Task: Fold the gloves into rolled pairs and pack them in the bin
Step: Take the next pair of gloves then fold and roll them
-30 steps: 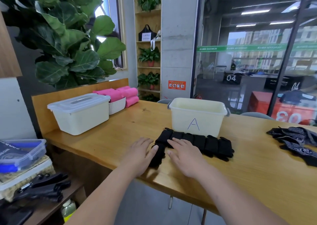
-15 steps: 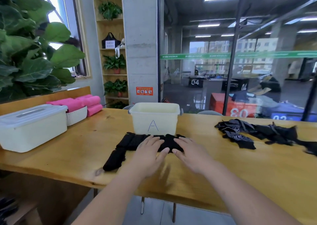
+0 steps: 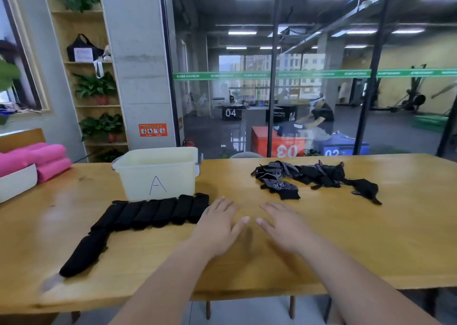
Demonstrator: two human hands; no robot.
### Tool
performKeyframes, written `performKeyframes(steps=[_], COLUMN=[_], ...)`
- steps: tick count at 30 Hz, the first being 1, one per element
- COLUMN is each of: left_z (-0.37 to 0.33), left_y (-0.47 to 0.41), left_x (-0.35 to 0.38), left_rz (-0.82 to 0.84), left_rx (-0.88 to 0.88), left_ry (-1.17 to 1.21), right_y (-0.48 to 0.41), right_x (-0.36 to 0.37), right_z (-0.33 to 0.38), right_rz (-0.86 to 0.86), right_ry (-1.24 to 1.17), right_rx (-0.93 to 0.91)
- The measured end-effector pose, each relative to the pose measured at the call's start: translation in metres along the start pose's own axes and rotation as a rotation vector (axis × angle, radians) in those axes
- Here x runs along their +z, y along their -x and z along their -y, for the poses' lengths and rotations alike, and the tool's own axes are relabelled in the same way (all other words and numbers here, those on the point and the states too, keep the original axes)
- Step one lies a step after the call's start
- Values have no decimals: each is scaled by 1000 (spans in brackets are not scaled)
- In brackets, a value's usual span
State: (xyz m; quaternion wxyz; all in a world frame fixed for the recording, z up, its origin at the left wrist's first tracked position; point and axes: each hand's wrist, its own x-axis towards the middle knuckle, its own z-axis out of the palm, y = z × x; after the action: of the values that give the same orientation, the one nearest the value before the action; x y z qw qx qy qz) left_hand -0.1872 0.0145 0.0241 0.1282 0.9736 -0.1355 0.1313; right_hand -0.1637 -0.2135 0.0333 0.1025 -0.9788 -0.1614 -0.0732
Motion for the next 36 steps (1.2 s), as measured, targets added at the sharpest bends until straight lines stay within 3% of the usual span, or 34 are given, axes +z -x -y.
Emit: performKeyframes(steps=[12,18,28,36], left_z=[-45,-34,-27,-27], left_y=[-57,-89,-92,-90], left_x=[51,67,77,78], left_rz=[133,89,49,-10], left_rx=[52,48,-4,-10], left_ry=[12,-15,45,77], right_y=[14,-9,-67,-54], right_x=[17,21,33,30], right_z=[-70,-76,-93,-91], right_rz=[-5,-68,-7,-227], right_ry=[22,93,67,5], right_rx=[139,100,189,28])
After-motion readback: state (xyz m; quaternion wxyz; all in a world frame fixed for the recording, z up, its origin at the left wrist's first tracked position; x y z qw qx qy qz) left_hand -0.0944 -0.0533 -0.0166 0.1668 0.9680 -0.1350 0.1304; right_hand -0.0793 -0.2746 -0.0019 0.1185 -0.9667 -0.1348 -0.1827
